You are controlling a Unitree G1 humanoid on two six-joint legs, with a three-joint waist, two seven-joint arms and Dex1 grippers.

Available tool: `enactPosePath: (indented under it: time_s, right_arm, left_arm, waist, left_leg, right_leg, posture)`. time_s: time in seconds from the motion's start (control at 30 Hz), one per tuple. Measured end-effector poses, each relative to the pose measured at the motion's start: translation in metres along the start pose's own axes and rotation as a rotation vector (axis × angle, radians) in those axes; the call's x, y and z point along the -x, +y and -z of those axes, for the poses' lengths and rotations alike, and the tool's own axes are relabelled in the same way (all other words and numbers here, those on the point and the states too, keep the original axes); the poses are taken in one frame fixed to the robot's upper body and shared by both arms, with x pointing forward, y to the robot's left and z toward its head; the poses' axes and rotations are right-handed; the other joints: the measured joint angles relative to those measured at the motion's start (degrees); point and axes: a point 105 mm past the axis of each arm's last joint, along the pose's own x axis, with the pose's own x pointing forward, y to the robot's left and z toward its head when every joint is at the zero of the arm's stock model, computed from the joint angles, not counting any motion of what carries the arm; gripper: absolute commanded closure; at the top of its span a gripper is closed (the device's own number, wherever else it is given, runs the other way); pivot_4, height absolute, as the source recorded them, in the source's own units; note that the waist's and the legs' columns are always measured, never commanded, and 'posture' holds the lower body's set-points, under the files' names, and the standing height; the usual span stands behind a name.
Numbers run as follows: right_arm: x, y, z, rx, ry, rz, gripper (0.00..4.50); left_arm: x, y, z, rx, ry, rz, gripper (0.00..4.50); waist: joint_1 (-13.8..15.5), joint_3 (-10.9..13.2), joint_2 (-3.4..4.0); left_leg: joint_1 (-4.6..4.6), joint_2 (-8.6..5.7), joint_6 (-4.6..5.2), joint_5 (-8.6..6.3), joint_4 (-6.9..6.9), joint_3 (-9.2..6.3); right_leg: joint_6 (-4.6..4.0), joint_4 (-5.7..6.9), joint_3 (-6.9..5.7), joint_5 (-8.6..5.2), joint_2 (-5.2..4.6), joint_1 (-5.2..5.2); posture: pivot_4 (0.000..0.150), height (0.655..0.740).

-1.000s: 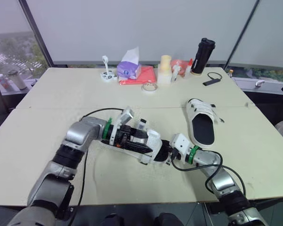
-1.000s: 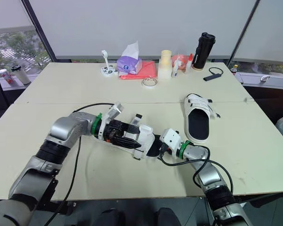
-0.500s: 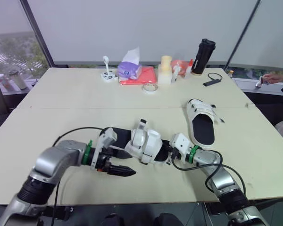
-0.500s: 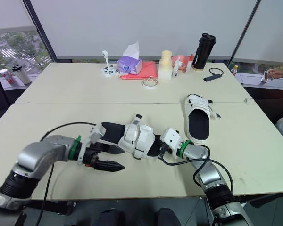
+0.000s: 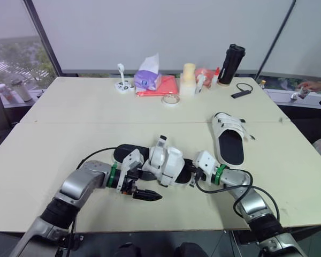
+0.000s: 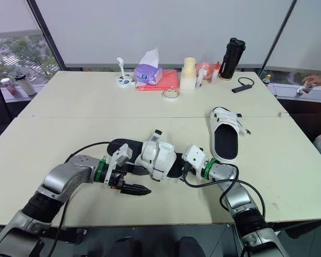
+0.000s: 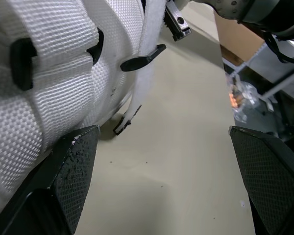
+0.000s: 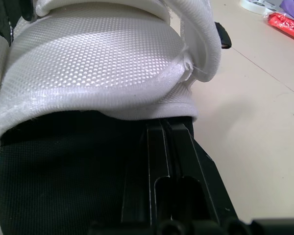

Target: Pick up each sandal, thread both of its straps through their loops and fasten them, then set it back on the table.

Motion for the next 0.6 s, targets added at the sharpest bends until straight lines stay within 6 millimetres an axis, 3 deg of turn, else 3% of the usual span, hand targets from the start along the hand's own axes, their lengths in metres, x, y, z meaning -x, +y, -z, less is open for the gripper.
enactPosePath:
  time_s: [0.27, 0.37, 0.6]
  right_arm:
    - [0.001, 0.000, 0.000, -0.002, -0.001, 0.009, 4.50]
    - [0.002, 0.000, 0.001, -0.004, -0.001, 0.014, 4.50]
    - [0.001, 0.001, 0.000, -0.002, -0.004, 0.014, 4.50]
  left_arm:
    - [-0.010, 0.000, -0.001, 0.010, 0.021, 0.059, 0.10]
    - [-0.015, 0.001, 0.000, 0.022, 0.017, 0.065, 0.94]
    - [-0.020, 0.003, -0.006, 0.018, 0.005, 0.067, 4.42]
  waist:
    - [0.04, 0.00, 0.00]
    - [0.08, 0.00, 0.00]
    - [0.06, 0.00, 0.00]
  left_leg:
    - [-0.01, -0.01, 0.00, 0.00, 0.01, 0.00]
    - [-0.01, -0.01, 0.00, 0.00, 0.02, -0.01]
    - [-0.04, -0.01, 0.01, 0.00, -0.01, -0.02]
  right_leg:
    - [0.00, -0.01, -0.01, 0.00, 0.02, 0.00]
    - [0.00, -0.01, -0.01, 0.00, 0.04, 0.01]
    - [0.01, -0.03, -0.01, 0.00, 0.10, -0.02]
  posture:
    - [0.150, 0.7400]
    - [0.150, 0.7400]
    - [0.150, 0.7400]
